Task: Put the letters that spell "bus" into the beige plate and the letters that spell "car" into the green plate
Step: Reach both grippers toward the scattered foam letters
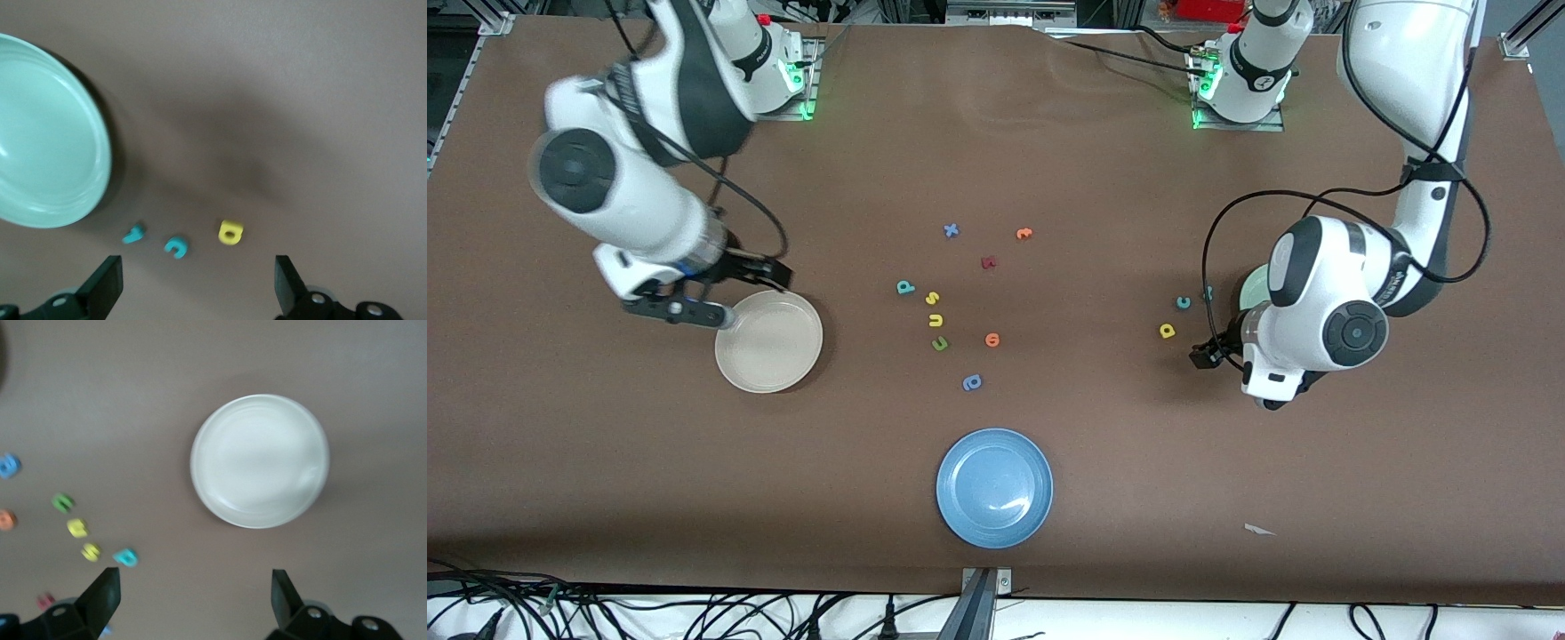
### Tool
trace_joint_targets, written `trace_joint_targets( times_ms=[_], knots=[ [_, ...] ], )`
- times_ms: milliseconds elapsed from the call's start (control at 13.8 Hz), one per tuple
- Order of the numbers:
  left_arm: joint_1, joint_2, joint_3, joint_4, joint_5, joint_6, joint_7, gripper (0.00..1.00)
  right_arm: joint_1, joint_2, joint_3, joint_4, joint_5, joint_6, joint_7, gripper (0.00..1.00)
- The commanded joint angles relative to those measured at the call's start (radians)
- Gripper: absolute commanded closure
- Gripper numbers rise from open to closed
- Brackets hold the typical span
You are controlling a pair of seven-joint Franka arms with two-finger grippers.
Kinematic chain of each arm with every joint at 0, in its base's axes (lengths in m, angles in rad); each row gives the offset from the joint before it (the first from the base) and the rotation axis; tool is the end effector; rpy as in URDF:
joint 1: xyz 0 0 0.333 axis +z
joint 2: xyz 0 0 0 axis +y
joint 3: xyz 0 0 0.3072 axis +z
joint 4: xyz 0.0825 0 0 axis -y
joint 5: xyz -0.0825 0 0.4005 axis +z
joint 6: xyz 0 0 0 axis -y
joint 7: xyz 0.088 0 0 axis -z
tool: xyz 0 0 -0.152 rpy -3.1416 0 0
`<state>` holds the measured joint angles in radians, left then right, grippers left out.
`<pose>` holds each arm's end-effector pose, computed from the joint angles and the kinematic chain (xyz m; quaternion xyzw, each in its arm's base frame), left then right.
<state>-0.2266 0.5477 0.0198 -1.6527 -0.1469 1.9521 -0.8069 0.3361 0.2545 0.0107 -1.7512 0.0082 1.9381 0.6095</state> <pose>0.6340 -0.1499 0.2150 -0.9355 -0.3258 0.1365 0.0084 0.5948 0.2156 0.3580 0.9906 -0.1326 -0.0324 0.0110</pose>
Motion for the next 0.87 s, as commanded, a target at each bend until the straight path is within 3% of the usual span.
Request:
trace_joint_targets(
  times_ms=[0, 218, 363, 508, 798],
  knots=[
    [-0.029, 0.018, 0.002, -0.062, -0.028, 0.102, -0.064, 0.00, 0.067, 0.051, -0.008, -0.057, -0.004, 0.123, 0.212, 0.00],
    [-0.040, 0.070, 0.002, -0.062, -0.029, 0.137, -0.066, 0.00, 0.147, 0.106, -0.011, -0.126, -0.002, 0.203, 0.295, 0.01],
    [-0.043, 0.090, 0.000, -0.061, -0.029, 0.159, -0.064, 0.00, 0.188, 0.146, -0.011, -0.184, -0.005, 0.326, 0.566, 0.09],
    [-0.045, 0.121, -0.009, -0.053, -0.029, 0.169, -0.064, 0.02, 0.201, 0.190, -0.012, -0.205, -0.007, 0.408, 0.796, 0.09],
    [-0.045, 0.144, -0.015, -0.055, -0.031, 0.182, -0.063, 0.12, 0.222, 0.226, -0.012, -0.229, -0.005, 0.452, 0.901, 0.09]
  ],
)
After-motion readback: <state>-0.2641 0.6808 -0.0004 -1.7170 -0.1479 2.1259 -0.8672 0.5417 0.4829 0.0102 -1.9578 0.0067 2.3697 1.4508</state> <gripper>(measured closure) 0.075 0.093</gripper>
